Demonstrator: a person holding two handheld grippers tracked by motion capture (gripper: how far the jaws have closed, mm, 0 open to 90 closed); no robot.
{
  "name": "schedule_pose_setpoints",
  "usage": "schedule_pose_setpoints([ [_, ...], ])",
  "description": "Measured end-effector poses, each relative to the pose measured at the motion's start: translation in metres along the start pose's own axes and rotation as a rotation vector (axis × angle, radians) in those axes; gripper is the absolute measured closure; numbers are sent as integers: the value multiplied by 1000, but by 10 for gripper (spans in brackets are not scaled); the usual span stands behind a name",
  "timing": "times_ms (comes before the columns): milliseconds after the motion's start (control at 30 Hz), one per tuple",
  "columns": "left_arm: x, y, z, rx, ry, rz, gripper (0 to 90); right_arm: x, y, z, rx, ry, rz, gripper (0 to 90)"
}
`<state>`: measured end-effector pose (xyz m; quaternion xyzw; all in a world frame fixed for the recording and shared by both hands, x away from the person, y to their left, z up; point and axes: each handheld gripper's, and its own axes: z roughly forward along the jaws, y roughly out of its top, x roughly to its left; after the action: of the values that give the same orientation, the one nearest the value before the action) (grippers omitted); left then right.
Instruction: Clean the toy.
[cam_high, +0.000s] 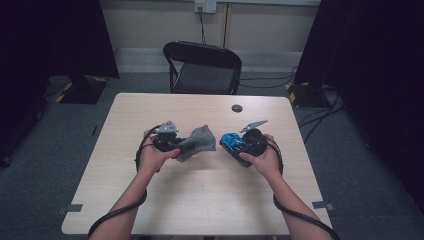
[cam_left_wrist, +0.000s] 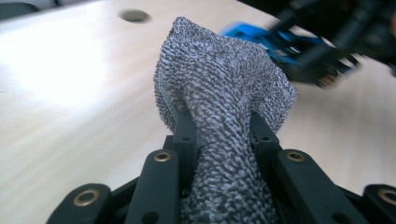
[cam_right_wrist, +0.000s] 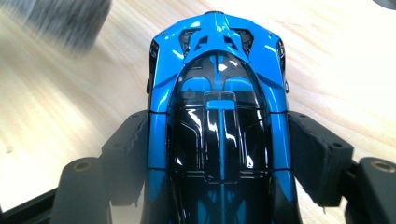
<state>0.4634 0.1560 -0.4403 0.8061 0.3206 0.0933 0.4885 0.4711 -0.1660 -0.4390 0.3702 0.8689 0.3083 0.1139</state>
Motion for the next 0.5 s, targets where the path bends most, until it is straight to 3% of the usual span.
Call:
schedule_pose_setpoints([
  [167,8,9,0,-33,63,-15,705,8,0,-2,-7,16,-29,283],
  [200,11,15,4,-39,94,-23,704,11,0,-2,-6,24,-39,283],
  [500,8,27,32,-15,101,-31,704,29,6,-1,-5,64,-96,283],
])
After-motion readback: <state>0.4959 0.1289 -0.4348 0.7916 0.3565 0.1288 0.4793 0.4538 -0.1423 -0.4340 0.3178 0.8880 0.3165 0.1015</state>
